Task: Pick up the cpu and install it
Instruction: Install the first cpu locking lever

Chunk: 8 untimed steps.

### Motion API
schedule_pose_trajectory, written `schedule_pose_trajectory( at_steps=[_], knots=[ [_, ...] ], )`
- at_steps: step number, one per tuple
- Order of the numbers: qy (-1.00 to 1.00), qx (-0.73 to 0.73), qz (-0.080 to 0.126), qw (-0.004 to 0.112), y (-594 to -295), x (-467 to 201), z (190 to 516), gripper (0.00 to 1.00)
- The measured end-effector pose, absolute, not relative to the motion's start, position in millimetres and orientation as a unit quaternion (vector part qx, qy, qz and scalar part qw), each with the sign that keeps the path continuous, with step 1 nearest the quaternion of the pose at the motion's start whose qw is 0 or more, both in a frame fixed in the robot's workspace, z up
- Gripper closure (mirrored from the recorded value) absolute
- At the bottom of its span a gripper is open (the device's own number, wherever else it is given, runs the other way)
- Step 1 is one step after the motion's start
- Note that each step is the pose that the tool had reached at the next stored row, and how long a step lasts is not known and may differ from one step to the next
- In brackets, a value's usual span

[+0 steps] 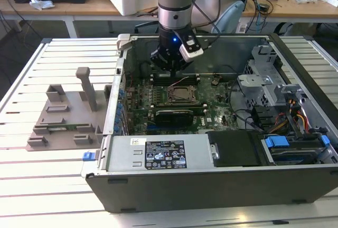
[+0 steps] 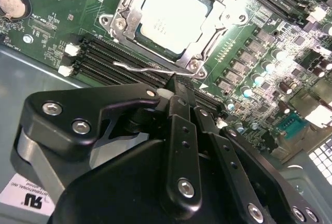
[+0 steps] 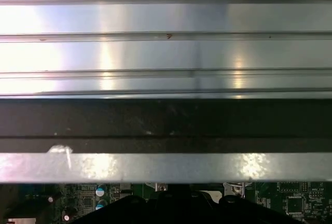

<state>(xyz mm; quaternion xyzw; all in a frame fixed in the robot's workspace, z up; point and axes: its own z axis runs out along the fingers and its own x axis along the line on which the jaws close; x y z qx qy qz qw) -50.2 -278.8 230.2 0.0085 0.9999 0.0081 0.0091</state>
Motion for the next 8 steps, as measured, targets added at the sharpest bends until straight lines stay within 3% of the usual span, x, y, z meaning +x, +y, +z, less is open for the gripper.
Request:
schedule_pose_trajectory(
  at_steps=[8],
  knots=[
    [1.0,0.008,0.008,0.009,-278.7,-49.6,223.7,0.89]
  ],
)
